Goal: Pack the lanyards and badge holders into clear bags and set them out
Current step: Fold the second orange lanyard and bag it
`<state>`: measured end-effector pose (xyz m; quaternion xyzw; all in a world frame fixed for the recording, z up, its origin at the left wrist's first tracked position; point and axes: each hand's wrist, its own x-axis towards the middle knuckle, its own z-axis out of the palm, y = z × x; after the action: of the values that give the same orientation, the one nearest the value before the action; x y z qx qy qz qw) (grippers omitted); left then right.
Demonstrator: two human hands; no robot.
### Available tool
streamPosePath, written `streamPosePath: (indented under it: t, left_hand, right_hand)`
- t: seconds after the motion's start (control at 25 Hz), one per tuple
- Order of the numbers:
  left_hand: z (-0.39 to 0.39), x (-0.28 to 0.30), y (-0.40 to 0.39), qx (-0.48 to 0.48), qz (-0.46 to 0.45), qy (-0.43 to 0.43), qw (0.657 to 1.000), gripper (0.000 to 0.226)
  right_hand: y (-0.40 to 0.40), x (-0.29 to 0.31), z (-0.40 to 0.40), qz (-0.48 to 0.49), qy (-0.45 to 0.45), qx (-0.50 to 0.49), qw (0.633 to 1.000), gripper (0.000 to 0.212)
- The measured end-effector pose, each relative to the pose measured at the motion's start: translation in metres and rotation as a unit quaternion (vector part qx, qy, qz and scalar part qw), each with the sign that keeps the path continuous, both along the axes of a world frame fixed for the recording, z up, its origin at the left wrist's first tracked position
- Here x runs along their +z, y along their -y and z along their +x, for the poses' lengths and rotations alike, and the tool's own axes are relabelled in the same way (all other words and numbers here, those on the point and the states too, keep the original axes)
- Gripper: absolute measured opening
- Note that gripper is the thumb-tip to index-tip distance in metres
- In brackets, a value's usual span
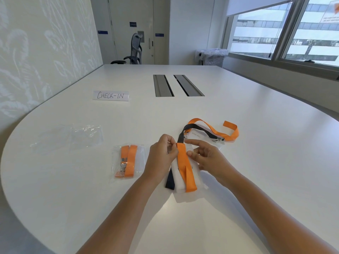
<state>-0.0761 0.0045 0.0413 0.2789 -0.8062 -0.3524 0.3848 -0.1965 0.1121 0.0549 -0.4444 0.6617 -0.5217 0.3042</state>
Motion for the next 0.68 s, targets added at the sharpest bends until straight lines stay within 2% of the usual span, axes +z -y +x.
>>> streamPosePath:
  t: [0.12,0.2,0.24,0.32,0.36,0.44,0.52,0.56,0.68]
  left_hand:
    - [0.0,0.001,0.002,-0.002,0.001,0.002,1.0,0.007]
    - [0.002,0.004,0.005,-0.001,0.007,-0.011,1.0,0.006]
    - [0.005,0.006,0.008,0.004,0.017,-0.027,0.999,0.006]
    - [0.013,0.01,0.017,0.026,0.035,-0.069,0.997,0.008]
    - [0.017,0.011,0.022,0.042,0.039,-0.079,0.995,0.008]
    - [0.021,0.012,0.029,0.067,0.03,-0.057,0.996,0.008]
    - [0.02,0.01,0.031,0.079,0.018,-0.017,0.997,0.005]
    - [0.02,0.009,0.031,0.08,0.019,-0.005,0.997,0.004]
    - [0.017,0.004,0.033,0.065,0.05,0.034,0.996,0.002]
  right_hand:
    - [0.001,0.0,-0.001,0.005,0.039,0.015,0.999,0.022]
    - [0.003,-0.003,-0.003,-0.007,0.035,-0.019,0.999,0.015]
    - [0.003,-0.006,-0.005,-0.013,-0.007,-0.05,0.999,0.014]
    - [0.003,-0.014,-0.011,-0.001,-0.215,-0.086,0.973,0.023]
    - [0.004,-0.019,-0.01,0.011,-0.319,-0.056,0.946,0.028]
    - [0.009,-0.03,-0.004,0.056,-0.44,0.066,0.894,0.035]
    - [0.012,-0.036,0.001,0.124,-0.488,0.134,0.853,0.039]
    - [0.011,-0.034,-0.001,0.137,-0.489,0.131,0.851,0.037]
    - [0.004,-0.017,-0.013,0.161,-0.452,0.069,0.875,0.035]
